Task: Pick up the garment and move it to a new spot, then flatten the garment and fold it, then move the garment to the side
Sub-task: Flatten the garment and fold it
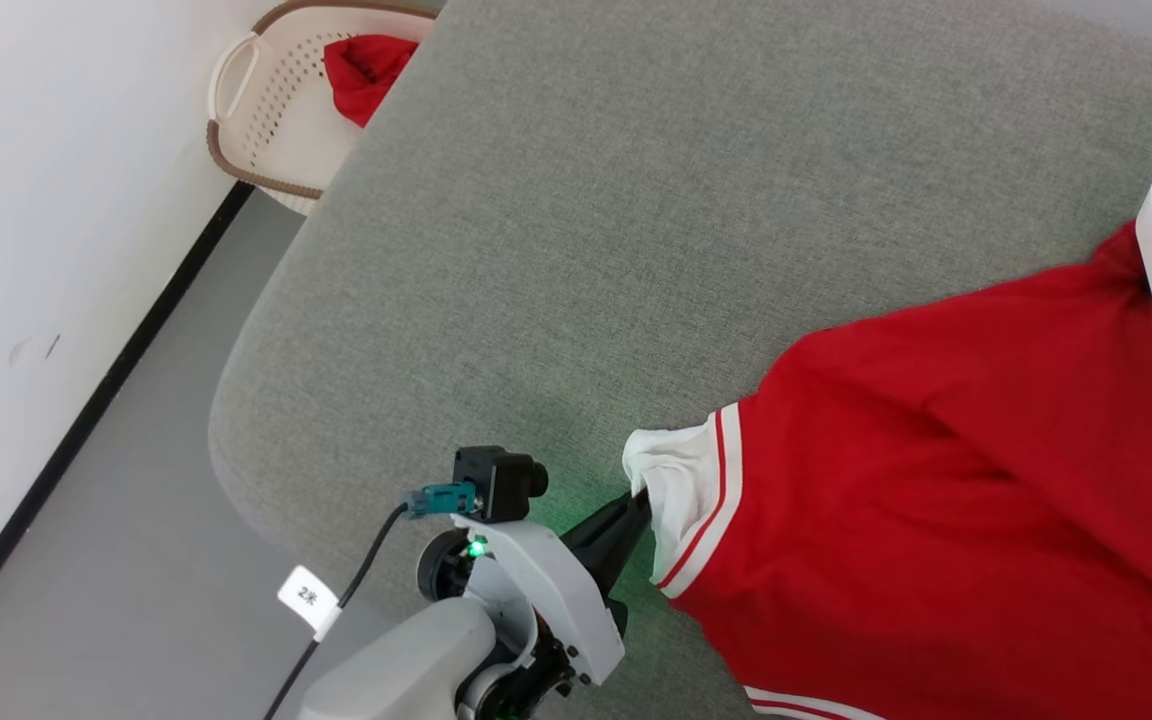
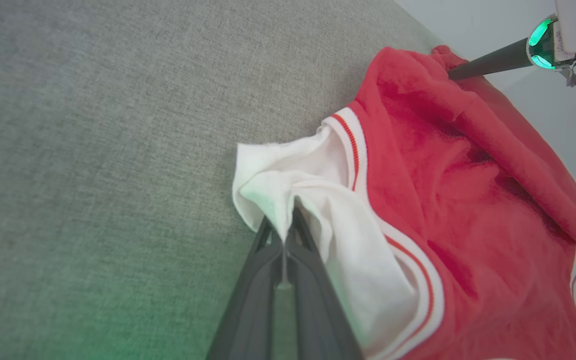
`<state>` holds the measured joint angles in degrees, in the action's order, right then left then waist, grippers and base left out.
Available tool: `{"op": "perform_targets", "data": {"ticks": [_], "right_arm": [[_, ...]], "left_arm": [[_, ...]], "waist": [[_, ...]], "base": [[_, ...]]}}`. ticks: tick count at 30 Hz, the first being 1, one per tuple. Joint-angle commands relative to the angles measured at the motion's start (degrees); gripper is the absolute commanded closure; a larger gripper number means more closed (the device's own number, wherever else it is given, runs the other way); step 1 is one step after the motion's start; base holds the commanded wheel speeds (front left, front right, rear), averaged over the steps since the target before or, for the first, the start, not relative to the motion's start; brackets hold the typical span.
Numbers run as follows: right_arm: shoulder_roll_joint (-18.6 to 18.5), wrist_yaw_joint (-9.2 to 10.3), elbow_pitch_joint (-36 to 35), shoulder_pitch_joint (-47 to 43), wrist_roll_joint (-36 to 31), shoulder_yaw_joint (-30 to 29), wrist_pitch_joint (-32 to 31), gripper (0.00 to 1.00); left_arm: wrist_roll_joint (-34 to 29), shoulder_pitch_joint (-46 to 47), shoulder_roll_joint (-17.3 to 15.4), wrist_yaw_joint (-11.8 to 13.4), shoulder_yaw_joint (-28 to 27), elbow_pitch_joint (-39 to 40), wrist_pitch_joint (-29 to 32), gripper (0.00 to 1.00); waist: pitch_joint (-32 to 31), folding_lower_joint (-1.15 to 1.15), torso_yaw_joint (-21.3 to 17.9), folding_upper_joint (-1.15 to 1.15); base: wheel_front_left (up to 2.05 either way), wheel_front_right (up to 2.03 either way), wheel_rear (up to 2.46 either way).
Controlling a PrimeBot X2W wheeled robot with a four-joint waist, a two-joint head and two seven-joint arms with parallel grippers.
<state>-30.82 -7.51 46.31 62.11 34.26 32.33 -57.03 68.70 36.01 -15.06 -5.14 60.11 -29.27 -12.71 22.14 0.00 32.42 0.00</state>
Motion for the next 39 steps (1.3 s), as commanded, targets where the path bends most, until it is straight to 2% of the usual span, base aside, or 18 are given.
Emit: {"op": "perform_targets", "data": {"ticks": [1,6,9,12,16,17,20,24,28,31,39], "right_arm": [[0.5,0.04,3.3,-3.1,-0.5,1.0,-0.3,1.00],[1.0,0.06,3.3,-0.6,-0.1,1.1,1.3,1.00],[1.4,0.06,2.1,1.4,1.7,0.7,2.9,1.00],[1.5,0.05,-2.3,4.7,5.2,1.2,6.3,1.00],[1.2,0.05,-5.1,6.5,7.1,1.7,8.4,1.00],[1.2,0.05,-5.1,6.5,7.1,1.7,8.4,1.00],[1.3,0.05,-7.2,7.4,8.2,1.8,10.6,1.00],[0.9,0.05,-9.9,9.3,8.6,1.8,14.3,1.00],[0.9,0.05,-11.6,10.7,8.6,1.5,18.2,1.00],[0.8,0.05,-12.2,12.0,8.2,1.3,21.3,1.00],[2.1,0.05,-9.0,15.3,4.7,-0.8,29.7,1.00]], "left_arm": [[0.3,0.4,0.2,-0.5,-0.1,-0.6,-0.2,1.00],[0.6,0.5,-0.4,-0.9,-0.5,-1.8,-0.4,1.00],[1.1,1.2,-2.1,-0.9,-0.9,-1.8,1.0,1.00],[2.3,6.1,-9.3,-0.5,-1.5,3.6,9.3,1.00],[1.6,10.8,-14.8,1.1,-2.2,7.6,14.8,1.00],[1.6,10.8,-14.8,1.1,-2.2,7.6,14.8,1.00],[1.0,14.9,-18.8,2.2,-3.1,10.0,18.5,1.00],[-0.1,21.1,-22.3,2.9,-4.5,11.9,22.5,1.00],[-1.8,27.6,-24.3,2.3,-5.2,10.9,26.0,1.00],[-3.2,32.4,-24.3,1.7,-5.5,8.5,28.1,1.00],[-6.6,43.9,-21.7,0.0,-5.9,-1.4,29.4,1.00]], "waist": [[0.2,0.00,-0.1,0.00],[-0.3,0.00,-1.4,0.00],[-1.1,0.00,-3.2,0.00],[-3.4,0.00,-7.2,0.00],[-4.9,0.00,-9.4,0.00],[-4.9,0.00,-9.4,0.00],[-6.0,0.00,-11.1,0.00],[-7.1,0.00,-13.3,0.00],[-8.3,0.00,-15.7,0.00],[-9.3,0.00,-17.4,0.00],[-11.6,0.00,-21.6,0.00]], "base": [[0.00,0.00,0.00],[0.00,0.00,0.00],[0.00,0.00,0.00],[0.00,0.00,0.00],[0.00,0.00,0.00],[0.00,0.00,0.00],[0.00,0.00,0.00],[0.00,0.00,0.00],[0.00,0.00,0.00],[0.00,0.00,0.00],[0.00,0.00,0.00]]}}
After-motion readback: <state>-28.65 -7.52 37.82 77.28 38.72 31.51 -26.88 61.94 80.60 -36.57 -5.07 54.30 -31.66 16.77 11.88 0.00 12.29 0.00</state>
